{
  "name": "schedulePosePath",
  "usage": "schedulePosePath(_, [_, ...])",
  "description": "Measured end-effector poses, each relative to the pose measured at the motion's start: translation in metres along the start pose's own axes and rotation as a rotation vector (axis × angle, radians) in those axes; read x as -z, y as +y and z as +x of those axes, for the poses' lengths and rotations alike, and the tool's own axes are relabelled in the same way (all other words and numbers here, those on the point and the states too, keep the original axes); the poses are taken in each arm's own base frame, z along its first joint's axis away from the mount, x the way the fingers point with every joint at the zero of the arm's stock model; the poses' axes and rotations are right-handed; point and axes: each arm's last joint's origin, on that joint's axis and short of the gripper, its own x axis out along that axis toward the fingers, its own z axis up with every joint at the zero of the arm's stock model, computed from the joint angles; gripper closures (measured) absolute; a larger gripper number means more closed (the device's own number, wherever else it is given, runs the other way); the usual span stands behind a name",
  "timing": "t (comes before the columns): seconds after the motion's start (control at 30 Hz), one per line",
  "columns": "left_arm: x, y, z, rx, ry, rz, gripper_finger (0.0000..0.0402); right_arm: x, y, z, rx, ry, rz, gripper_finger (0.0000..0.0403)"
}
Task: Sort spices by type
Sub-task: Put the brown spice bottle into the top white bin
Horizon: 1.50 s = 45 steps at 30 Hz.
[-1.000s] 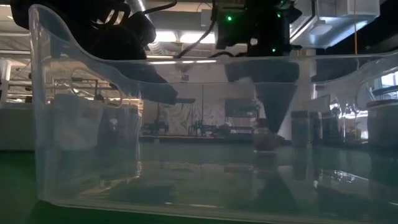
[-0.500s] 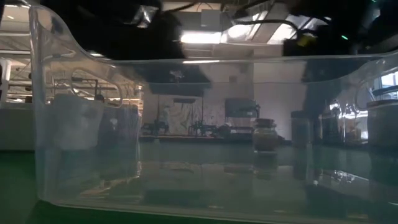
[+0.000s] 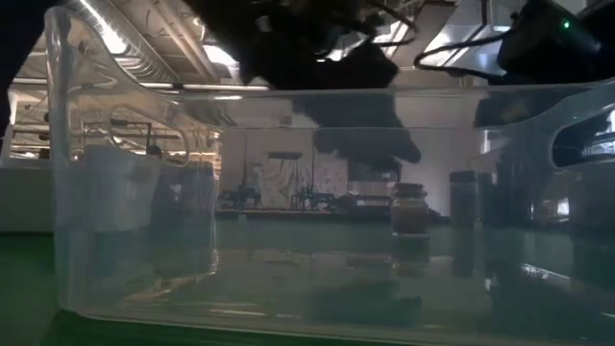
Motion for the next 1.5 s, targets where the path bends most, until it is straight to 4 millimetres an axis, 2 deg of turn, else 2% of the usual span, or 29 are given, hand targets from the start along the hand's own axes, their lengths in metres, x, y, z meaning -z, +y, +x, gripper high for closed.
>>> schedulePosePath(0.1, [-0.01,0.005,0.014,0.014,0.079,-0.001,0.01,0.003,-0.002,0.002,0.021,-0.001,0.005,0.0077])
schedulePosePath(0.23, [-0.012,0.008,0.031,0.016,0.139,0.007,0.01,0.007,-0.004,0.004,0.041,-0.001,0.0,0.0077])
schedulePosePath(0.5, [-0.005,0.006,0.04,0.022,0.17,0.018,0.0105,0.013,-0.006,0.007,0.045,-0.025,0.01,0.0077])
schedulePosePath(0.87, [-0.004,0.006,0.044,0.026,0.15,0.084,0.0232,0.011,-0.005,0.008,0.047,-0.057,0.011,0.0077])
schedulePosePath(1.0, [-0.007,0.002,0.041,0.027,0.14,0.097,0.0233,0.01,-0.005,0.008,0.049,-0.07,0.016,0.0077])
schedulePosePath(1.13, [-0.016,-0.007,0.02,0.02,0.177,0.101,0.0233,0.01,-0.005,0.008,0.05,-0.073,0.017,0.0077])
schedulePosePath(1.27, [-0.03,-0.023,-0.018,-0.066,0.217,0.124,0.0233,0.009,-0.005,0.008,0.066,-0.089,0.009,0.0077])
schedulePosePath(1.5, [-0.03,-0.05,-0.078,-0.192,0.359,0.167,0.023,0.006,-0.003,0.007,0.056,-0.118,0.018,0.0077])
